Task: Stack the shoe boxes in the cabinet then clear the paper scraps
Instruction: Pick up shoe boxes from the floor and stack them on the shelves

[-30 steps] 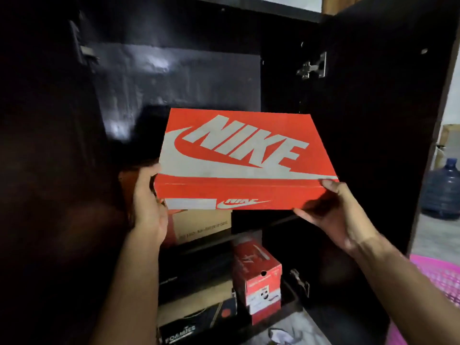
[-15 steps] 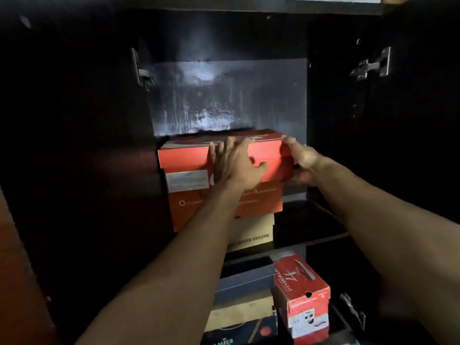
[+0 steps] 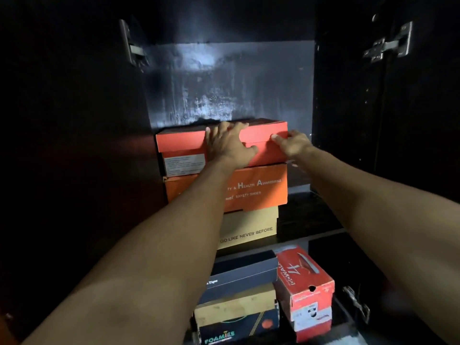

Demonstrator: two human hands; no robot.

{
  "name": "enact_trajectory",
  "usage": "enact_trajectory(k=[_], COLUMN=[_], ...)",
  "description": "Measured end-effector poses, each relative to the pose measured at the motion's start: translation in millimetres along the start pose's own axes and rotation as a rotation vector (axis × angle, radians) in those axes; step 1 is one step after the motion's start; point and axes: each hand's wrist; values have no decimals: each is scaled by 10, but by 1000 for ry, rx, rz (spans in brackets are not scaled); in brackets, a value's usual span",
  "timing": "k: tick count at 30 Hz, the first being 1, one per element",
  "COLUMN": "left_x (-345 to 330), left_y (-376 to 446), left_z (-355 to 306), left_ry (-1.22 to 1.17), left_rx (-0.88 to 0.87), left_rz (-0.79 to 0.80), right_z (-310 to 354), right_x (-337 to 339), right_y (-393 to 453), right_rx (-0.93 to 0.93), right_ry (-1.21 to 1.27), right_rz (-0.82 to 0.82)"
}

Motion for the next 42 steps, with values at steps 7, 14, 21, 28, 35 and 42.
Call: enact_trajectory(k=[7, 14, 21, 28, 35, 42], left_x=[78, -372, -932, -1038, -1199, -1576], left_y=[-119, -996, -2230, -3466, -4919, -6354], left_z=[-358, -1192, -2104, -3333, -4262, -4872], left_ry=[-518, -933, -1107, -1214, -1188, -1019], left_rx=[71, -29, -146, -305, -379, -207], left_rz=[-346, -138, 309, 699, 1103, 1504], right_z=[-332, -802, -1670, -2456, -3647, -4813], right_x=[364, 1041, 1983, 3037, 3718, 4231], right_y=[-540, -1759, -3283, -4992, -6653, -8104], right_rx=[69, 168, -15, -382, -747, -1138], right_ry=[72, 126, -45, -164, -149, 34], right_rz=[-109, -177, -368, -649, -986, -1371])
Point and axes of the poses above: each hand's wrist, its own y-axis towards the middle knuckle, its own x-axis out of the back of the hand, z = x × y, and after that the axes turned 9 degrees about -y, right-handed
